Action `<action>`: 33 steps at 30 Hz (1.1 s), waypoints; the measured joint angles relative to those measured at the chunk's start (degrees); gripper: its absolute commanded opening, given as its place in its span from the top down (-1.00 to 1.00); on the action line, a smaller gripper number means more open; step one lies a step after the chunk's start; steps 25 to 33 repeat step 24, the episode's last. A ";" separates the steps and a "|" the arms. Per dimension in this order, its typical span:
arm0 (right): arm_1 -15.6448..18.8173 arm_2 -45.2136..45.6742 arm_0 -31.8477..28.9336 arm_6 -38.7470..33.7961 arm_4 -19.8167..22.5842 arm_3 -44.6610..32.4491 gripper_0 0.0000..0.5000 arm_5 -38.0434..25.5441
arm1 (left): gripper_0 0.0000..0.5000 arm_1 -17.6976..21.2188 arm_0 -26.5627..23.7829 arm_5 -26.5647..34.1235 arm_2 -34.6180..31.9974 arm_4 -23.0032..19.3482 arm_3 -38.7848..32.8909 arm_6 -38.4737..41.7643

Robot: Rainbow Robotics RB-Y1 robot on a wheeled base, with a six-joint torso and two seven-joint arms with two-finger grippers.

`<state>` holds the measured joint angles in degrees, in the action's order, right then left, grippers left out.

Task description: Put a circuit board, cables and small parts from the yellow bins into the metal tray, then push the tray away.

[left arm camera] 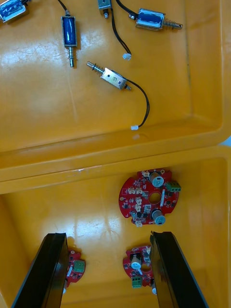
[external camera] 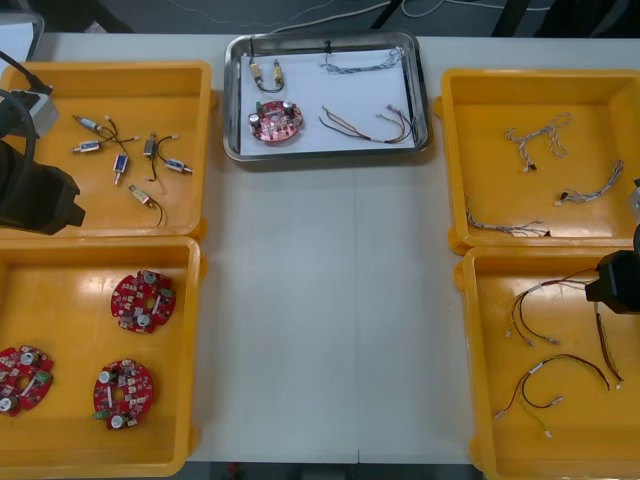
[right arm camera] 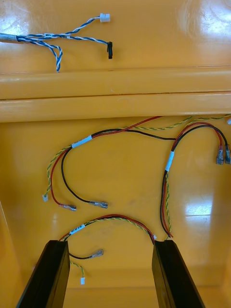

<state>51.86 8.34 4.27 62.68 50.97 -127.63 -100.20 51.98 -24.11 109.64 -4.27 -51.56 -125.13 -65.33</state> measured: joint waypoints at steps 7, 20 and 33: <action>0.00 0.00 0.00 0.00 -0.01 0.00 -1.00 0.01 | -1.00 0.00 0.00 0.00 0.00 0.00 0.00 0.00; -0.02 0.00 0.00 0.00 -0.03 0.00 -1.00 0.01 | -1.00 0.00 0.00 0.00 0.00 0.00 0.00 0.00; -0.03 0.00 0.00 0.00 -0.04 0.00 -1.00 0.01 | -1.00 0.00 0.00 0.00 0.00 0.00 0.00 0.00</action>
